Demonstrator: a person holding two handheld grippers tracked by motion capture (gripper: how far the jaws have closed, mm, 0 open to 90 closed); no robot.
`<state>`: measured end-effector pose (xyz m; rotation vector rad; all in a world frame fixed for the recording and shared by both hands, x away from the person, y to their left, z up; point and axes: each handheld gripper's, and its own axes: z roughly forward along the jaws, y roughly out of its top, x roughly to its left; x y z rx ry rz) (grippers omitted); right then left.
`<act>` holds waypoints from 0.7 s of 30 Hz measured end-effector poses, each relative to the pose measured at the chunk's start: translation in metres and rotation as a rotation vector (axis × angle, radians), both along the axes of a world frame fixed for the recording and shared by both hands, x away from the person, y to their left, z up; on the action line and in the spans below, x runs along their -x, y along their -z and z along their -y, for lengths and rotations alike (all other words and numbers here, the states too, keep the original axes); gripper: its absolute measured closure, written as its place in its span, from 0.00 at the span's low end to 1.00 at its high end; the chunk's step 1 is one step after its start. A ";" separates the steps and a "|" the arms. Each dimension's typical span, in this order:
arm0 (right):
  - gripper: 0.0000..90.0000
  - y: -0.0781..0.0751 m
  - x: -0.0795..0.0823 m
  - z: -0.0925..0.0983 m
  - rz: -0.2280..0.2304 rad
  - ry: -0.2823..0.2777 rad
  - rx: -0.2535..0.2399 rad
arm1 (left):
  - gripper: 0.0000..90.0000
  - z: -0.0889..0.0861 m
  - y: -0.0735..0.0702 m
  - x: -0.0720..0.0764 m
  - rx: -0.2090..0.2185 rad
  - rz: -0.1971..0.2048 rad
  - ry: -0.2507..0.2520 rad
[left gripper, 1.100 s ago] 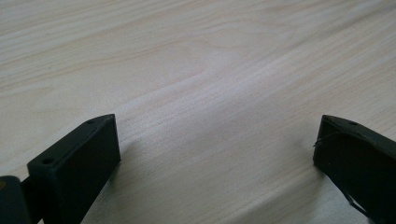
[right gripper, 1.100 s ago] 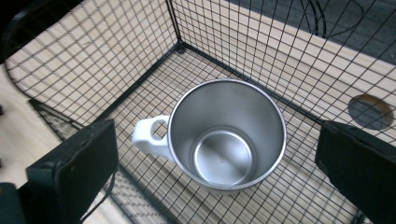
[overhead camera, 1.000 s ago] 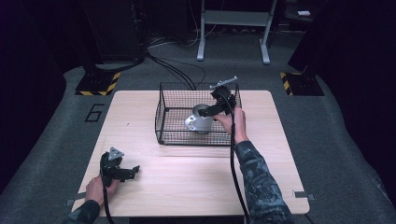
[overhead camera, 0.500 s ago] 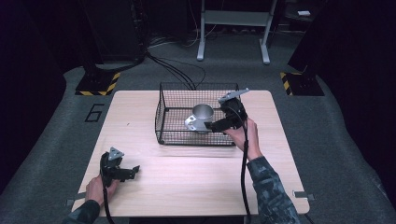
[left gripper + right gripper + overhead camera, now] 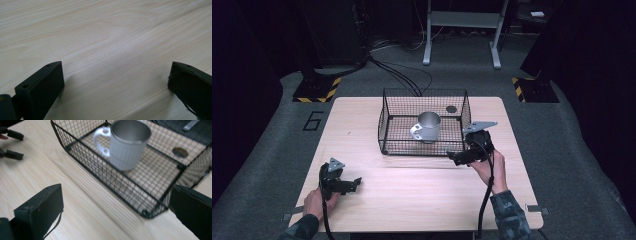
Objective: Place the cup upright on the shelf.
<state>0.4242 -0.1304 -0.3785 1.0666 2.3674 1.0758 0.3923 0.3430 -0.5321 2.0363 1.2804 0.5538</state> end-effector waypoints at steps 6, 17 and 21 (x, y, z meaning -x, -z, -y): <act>0.00 0.038 0.018 0.035 -0.032 0.078 -0.006 | 0.00 0.000 0.000 0.000 0.000 0.000 0.000; 0.00 0.118 0.047 0.101 -0.131 0.251 -0.008 | 0.00 0.000 0.000 0.000 -0.001 0.004 0.000; 0.00 0.134 0.055 0.113 -0.112 0.289 0.005 | 0.00 0.000 0.000 0.000 0.000 0.002 0.000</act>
